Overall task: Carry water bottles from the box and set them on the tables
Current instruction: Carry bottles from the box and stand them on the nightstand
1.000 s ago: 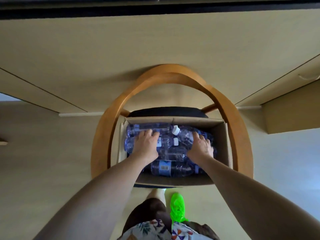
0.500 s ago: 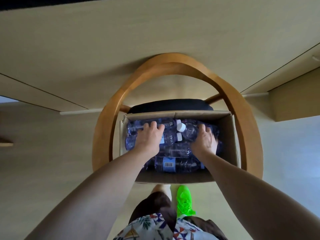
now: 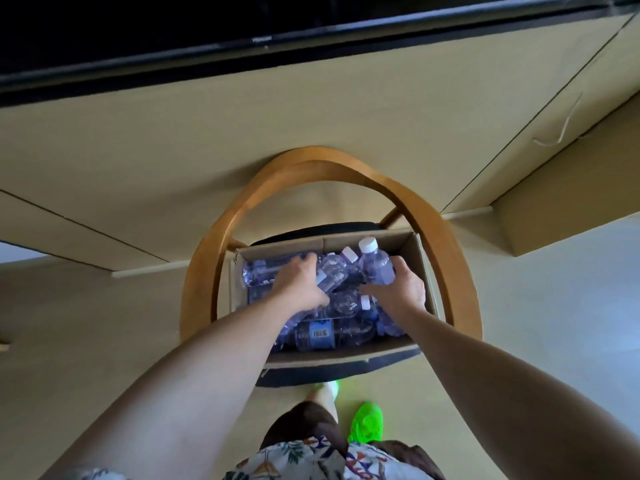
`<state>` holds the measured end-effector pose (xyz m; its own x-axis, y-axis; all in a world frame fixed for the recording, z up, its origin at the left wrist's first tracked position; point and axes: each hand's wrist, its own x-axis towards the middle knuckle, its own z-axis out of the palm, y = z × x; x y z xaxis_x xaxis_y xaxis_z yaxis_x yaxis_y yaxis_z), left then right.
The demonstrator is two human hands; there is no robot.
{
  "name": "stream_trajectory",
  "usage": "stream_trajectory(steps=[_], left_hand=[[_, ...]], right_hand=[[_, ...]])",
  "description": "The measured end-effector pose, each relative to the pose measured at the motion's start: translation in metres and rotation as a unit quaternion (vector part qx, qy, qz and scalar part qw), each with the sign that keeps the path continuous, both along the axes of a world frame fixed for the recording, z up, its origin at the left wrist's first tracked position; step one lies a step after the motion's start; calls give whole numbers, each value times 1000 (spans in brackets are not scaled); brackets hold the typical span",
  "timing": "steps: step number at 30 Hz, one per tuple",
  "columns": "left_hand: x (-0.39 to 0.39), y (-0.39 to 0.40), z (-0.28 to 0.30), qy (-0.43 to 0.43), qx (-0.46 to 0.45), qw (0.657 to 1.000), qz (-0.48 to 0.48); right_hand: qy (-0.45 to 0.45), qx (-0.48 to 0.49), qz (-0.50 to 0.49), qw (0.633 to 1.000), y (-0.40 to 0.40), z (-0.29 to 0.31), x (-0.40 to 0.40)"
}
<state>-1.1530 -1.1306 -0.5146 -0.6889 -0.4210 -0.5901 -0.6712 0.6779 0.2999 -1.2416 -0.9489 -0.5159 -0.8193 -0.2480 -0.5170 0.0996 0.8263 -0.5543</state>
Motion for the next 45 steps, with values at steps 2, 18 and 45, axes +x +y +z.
stream_trajectory(steps=[2, 18, 45], left_hand=[[-10, 12, 23, 15, 28, 999, 17], [-98, 220, 213, 159, 431, 880, 122], [90, 601, 263, -173, 529, 668, -493]], right_hand=[[-21, -39, -57, 997, 9, 19, -1], [-109, -441, -394, 799, 209, 191, -12], [280, -301, -835, 366, 438, 241, 346]])
